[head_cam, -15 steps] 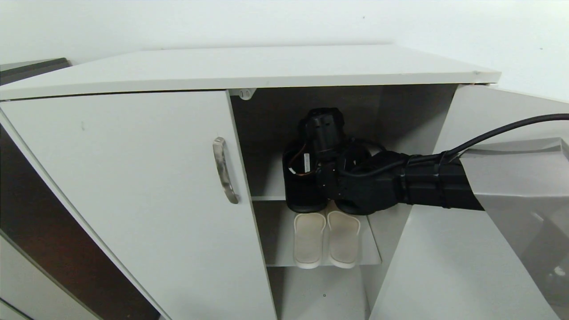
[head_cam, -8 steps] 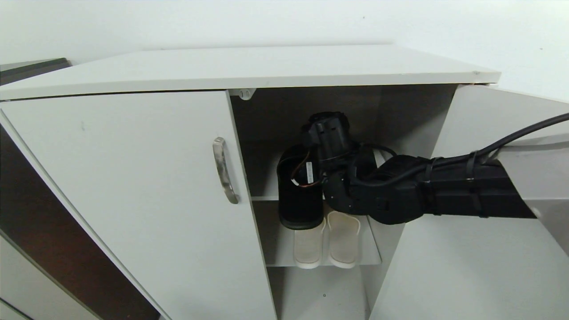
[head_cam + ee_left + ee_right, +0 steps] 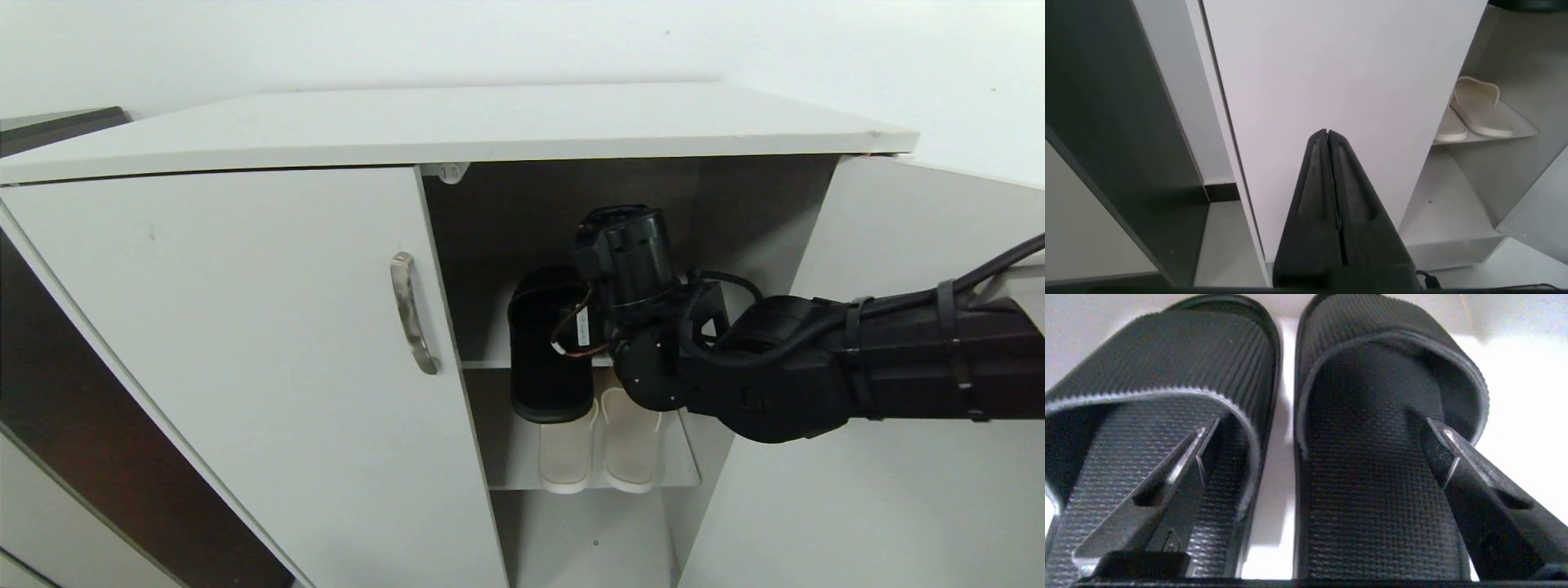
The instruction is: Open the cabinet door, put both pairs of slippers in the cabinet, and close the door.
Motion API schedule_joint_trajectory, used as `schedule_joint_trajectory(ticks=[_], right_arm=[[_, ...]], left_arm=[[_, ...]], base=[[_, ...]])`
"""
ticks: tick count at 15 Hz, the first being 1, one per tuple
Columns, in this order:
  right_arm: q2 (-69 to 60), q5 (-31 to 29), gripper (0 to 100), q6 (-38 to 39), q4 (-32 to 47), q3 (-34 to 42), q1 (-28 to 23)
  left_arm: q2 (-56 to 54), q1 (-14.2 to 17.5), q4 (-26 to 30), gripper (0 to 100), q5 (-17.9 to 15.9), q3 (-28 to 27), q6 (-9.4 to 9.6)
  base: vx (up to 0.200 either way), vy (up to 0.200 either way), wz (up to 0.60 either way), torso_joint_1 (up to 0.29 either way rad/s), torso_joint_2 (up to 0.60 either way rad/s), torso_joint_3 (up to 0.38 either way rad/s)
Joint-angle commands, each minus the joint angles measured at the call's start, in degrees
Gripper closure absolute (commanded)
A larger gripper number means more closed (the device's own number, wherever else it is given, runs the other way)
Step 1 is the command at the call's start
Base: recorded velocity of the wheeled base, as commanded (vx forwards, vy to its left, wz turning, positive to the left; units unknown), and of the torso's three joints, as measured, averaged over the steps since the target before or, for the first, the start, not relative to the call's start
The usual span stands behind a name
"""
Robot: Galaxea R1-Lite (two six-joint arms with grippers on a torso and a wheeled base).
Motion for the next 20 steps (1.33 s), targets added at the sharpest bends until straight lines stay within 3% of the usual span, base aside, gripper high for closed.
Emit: schedule_joint_trajectory(ticks=[1,6,9,15,20], right_arm=[[1.51,-0.01,0,-0.19,-0.31,-1.66,-0.44],[7.48,0.17,0,-1.59,0.13,-11.95,-3.96],[8.10,0.17,0,-1.86,0.22,-13.62,-4.22],[7.84,-0.01,0,-1.42,0.05,-11.86,-4.05],[-0.69,-0.18,0,-1.07,-2.41,-1.66,-0.62]], left_arm=[[0.08,0.01,-0.01,100,0.00,0.00,0.01],[0.08,0.01,-0.01,100,0.00,0.00,0.01],[0.08,0.01,-0.01,100,0.00,0.00,0.01],[0.08,0.01,-0.01,100,0.00,0.00,0.01],[0.08,0.01,-0.01,100,0.00,0.00,0.01]], base=[[0.000,0.000,0.00,0.000,0.00,0.000],[0.000,0.000,0.00,0.000,0.00,0.000],[0.000,0.000,0.00,0.000,0.00,0.000],[0.000,0.000,0.00,0.000,0.00,0.000],[0.000,0.000,0.00,0.000,0.00,0.000]])
